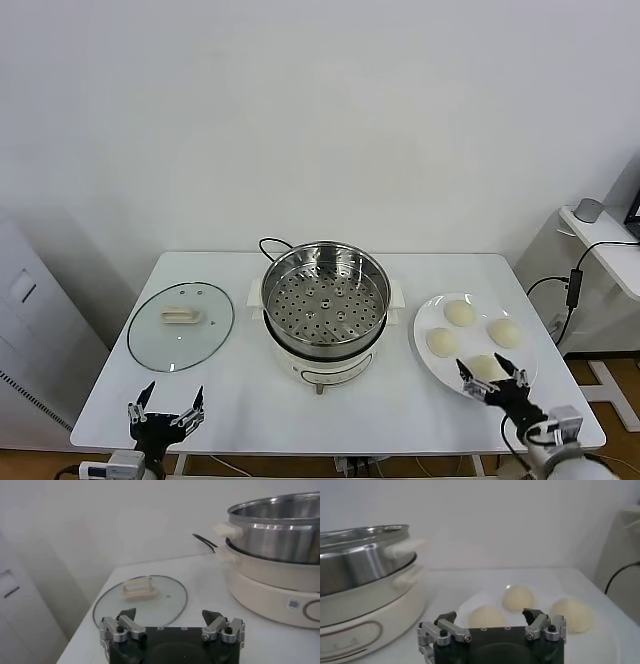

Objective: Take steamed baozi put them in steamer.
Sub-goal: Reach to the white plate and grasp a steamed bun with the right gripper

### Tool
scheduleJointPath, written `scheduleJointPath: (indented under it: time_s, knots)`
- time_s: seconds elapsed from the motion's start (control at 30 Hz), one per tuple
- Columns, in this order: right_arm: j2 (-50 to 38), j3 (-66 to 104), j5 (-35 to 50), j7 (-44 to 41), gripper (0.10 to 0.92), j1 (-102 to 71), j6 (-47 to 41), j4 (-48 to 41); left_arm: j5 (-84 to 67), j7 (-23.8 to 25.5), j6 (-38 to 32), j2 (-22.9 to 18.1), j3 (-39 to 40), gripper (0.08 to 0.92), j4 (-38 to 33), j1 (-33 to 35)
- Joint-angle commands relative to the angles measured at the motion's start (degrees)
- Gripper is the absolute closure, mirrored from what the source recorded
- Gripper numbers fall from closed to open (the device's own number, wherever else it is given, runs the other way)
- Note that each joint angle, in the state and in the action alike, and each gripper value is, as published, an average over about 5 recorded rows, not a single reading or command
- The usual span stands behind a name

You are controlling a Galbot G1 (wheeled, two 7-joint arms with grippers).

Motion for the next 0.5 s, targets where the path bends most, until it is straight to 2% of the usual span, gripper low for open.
scheduleJointPath:
  time_s: [0.03,0.17,0.27,0.37,0.5]
  knots:
    - [-13.5,0.6,-19.1,-17.2,0.203,17.9,-3.8,-6.0,1.2,-0.2,-0.1,-0.5,0.5,0.177,0.1,-0.8]
    - [-21.4,-1.7,-33.8,-36.5,0.203,28.8,-1.4,-9.6,1.3,-0.1,0.0,-0.3,0.9,0.177,0.1,-1.0]
    - [-24.6,-6.6,-42.8,-47.9,0.203,38.7,1.9,-13.6,1.2,-0.1,-0.2,-0.4,0.9,0.177,-0.5,-0.5]
    - [-26.7,-17.5,-47.1,-54.6,0.203,49.3,5.0,-17.9,1.0,-0.1,-0.2,-0.7,0.9,0.177,-1.1,-0.5]
    - [-27.8,-34.2,-51.4,-59.6,0.203,63.0,9.5,-23.7,0.9,0.0,-0.1,-0.7,0.8,0.177,-1.6,-0.7]
